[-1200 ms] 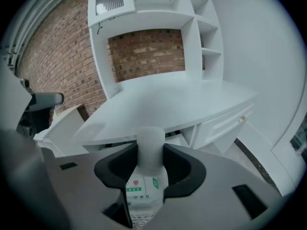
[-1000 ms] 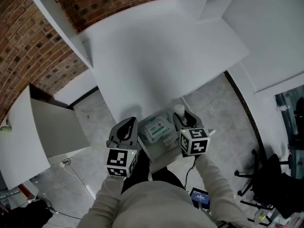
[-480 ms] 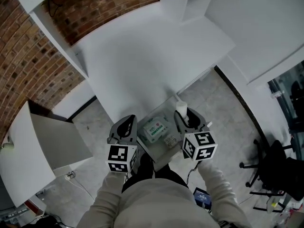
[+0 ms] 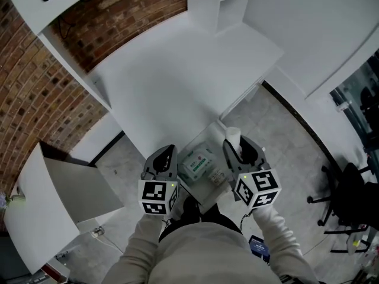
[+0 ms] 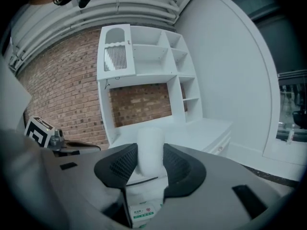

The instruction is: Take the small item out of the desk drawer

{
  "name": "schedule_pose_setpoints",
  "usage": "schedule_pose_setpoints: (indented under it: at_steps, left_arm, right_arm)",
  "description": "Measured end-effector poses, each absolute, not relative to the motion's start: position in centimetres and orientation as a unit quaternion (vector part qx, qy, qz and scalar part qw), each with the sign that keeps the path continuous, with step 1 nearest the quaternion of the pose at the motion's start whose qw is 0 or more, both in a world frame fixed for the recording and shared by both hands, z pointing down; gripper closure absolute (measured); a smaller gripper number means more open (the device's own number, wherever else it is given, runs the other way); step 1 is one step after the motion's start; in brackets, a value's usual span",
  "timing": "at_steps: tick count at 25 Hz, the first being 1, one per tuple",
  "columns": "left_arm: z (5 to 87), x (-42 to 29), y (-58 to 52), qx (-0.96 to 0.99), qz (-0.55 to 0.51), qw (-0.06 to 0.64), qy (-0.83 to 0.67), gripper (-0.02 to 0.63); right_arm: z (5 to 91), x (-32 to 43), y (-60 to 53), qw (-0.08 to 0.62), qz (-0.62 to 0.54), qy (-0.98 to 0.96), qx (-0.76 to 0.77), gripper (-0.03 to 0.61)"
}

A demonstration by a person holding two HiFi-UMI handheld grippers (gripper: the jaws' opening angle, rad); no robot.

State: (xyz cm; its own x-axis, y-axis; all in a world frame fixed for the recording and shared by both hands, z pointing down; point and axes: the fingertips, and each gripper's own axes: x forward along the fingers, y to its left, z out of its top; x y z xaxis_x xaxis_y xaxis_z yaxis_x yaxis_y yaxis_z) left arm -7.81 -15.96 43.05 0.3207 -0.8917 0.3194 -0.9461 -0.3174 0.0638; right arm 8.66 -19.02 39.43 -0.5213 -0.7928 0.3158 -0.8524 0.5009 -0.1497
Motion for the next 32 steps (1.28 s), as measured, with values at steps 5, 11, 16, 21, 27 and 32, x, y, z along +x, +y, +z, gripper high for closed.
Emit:
schedule_pose_setpoints:
  at_steps: [5, 11, 16, 21, 27, 32]
  left_arm:
    - [42.6, -7.5, -15.8, 0.811, 0.112, 0.116, -0.562, 0.597]
    - [41.9, -6.9, -15.8, 0.818, 0.109, 0.108, -0.554, 0.597]
    - [41.4, -6.4, -15.8, 0.823, 0.102, 0.102, -0.549, 0.597]
    - [41.2, -5.7, -15.7, 0.826, 0.101, 0.102, -0.544, 0.597]
    - [41.1, -5.6, -15.6, 0.826, 0.103, 0.101, -0.544, 0.597]
    - [41.2, -5.5, -15.6, 0.824, 0.103, 0.102, -0.547, 0.597]
  right_arm:
    - [37.8, 9.5, -18.2, 0.082, 0.134, -0.853, 0.498, 0.388]
    - [36.8, 10.7, -16.7, 0.069, 0.124, -0.844, 0.516, 0.388]
    - [36.2, 11.5, -15.9, 0.071, 0.102, -0.842, 0.526, 0.39]
    - [35.6, 11.8, -15.3, 0.067, 0.083, -0.842, 0.529, 0.393]
    - [35.7, 12.1, -15.1, 0.068, 0.083, -0.84, 0.532, 0.393]
    - [35.5, 12.2, -15.3, 0.063, 0.082, -0.841, 0.53, 0.393]
